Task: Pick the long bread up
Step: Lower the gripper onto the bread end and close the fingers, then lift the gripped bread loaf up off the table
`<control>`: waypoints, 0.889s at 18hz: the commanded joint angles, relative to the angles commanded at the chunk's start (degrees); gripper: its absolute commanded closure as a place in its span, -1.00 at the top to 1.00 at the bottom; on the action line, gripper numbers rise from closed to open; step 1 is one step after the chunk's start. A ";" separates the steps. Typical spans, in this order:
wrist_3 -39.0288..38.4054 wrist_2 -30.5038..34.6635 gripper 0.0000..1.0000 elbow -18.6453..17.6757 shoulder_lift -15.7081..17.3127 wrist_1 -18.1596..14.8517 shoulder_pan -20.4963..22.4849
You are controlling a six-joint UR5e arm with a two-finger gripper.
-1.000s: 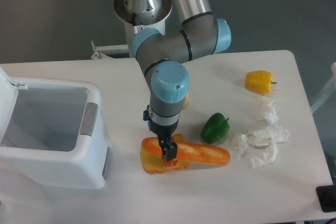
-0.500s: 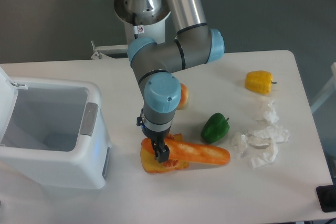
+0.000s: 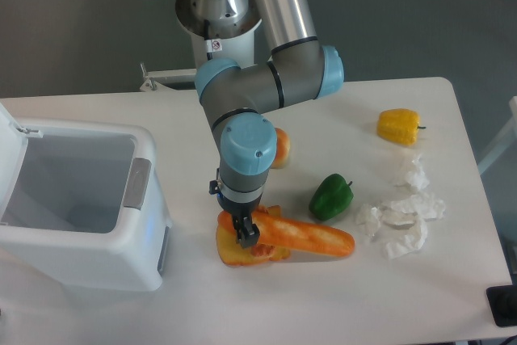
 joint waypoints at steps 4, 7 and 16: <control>-0.96 0.00 -0.75 0.00 0.09 0.00 0.00; -4.04 0.00 -1.00 0.00 0.35 0.00 0.00; -5.01 -0.09 -1.00 1.49 2.28 -0.09 0.79</control>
